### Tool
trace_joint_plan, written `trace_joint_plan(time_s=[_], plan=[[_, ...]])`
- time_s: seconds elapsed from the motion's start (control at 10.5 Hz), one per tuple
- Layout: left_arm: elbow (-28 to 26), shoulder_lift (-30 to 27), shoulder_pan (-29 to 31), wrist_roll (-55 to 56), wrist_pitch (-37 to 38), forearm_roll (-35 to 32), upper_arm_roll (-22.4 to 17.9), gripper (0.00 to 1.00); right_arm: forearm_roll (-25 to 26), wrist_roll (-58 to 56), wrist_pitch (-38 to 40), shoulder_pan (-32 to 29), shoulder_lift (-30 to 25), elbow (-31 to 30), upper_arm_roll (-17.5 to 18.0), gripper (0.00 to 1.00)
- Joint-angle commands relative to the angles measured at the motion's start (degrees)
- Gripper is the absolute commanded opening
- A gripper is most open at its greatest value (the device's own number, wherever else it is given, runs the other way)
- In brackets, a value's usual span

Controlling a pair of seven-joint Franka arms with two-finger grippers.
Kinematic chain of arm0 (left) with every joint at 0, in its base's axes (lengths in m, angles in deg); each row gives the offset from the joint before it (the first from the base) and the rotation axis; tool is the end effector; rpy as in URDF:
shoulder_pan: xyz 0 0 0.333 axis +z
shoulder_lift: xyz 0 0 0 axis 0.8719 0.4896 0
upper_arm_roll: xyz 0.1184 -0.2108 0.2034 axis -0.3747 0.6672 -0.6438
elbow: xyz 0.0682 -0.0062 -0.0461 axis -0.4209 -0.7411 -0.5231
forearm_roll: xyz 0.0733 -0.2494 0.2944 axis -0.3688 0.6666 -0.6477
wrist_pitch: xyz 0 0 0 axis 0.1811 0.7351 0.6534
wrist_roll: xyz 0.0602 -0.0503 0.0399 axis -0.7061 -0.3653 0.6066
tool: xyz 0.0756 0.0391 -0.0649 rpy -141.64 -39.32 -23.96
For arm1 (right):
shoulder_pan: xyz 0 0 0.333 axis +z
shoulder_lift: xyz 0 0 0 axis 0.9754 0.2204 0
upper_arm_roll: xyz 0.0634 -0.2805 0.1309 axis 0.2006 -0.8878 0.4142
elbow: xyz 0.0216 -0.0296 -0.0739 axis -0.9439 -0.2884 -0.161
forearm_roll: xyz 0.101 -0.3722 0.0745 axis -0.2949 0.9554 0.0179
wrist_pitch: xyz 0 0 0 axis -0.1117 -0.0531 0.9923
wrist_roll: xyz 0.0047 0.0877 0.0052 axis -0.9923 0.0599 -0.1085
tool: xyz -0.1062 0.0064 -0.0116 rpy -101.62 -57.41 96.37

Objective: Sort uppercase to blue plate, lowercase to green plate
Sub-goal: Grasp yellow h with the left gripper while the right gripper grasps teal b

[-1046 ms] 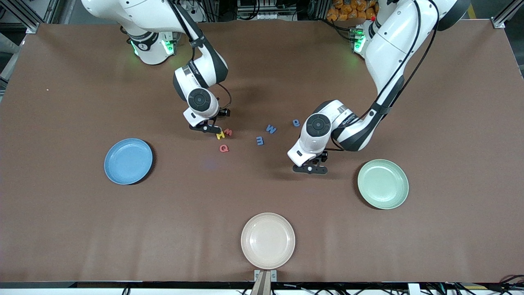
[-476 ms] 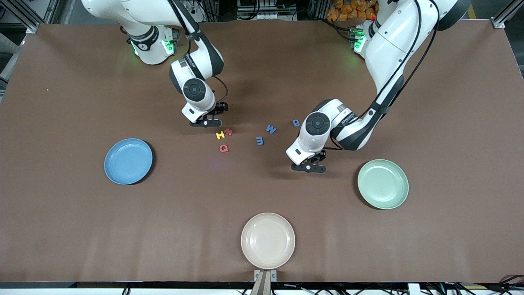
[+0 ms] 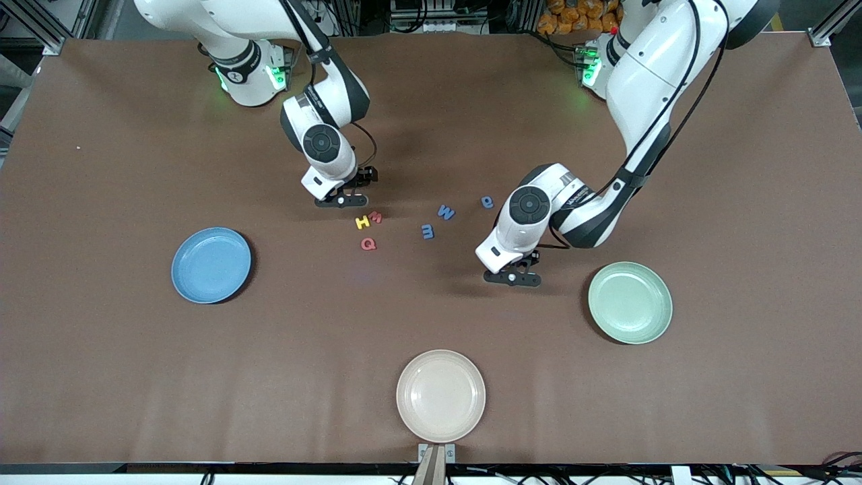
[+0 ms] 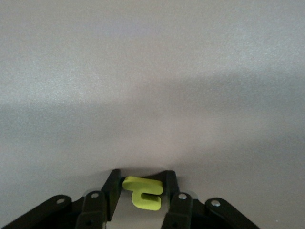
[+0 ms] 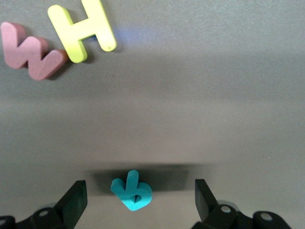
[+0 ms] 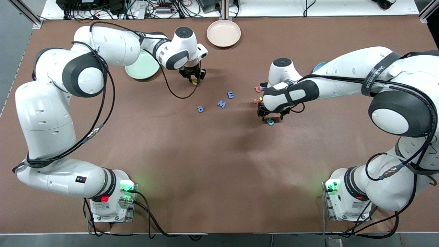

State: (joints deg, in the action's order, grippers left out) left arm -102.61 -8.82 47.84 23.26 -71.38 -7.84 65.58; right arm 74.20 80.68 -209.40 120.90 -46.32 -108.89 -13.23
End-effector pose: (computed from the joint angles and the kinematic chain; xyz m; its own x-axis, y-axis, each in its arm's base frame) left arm 0.5447 -0.3620 0.1756 0.9928 -0.1194 0.0138 -0.1193 -0.9928 -0.0046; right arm 0.3680 0.3140 0.1703 0.9636 0.0464 -0.2631 0.0572 -0.9978 0.0335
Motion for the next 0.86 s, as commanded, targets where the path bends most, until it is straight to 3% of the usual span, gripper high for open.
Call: trace_joint_plan(time_s=[0.0,0.19,0.48,0.76], plan=[[-2.4,-0.8,1.1,-0.7,-0.4,-1.3,0.1,0.22,-1.6,-2.8,-1.2,1.8,-2.2,-2.0,-0.3,1.0],[-2.3,-0.9,1.2,-0.7,-0.4,-1.3,0.1,0.02,-1.5,-4.4,-5.1,3.0,-3.0,-4.8,-0.3,1.0],[-2.3,-4.7,3.1,-1.9,0.5,-1.1,0.2,0.0,-1.6,-5.3,-6.6,3.2,-3.5,-6.0,-0.3,1.0],[-2.1,-7.1,8.9,-6.4,1.7,-1.0,0.7,0.0,-1.5,-5.5,-6.0,3.1,-3.3,-5.4,-0.4,1.0]])
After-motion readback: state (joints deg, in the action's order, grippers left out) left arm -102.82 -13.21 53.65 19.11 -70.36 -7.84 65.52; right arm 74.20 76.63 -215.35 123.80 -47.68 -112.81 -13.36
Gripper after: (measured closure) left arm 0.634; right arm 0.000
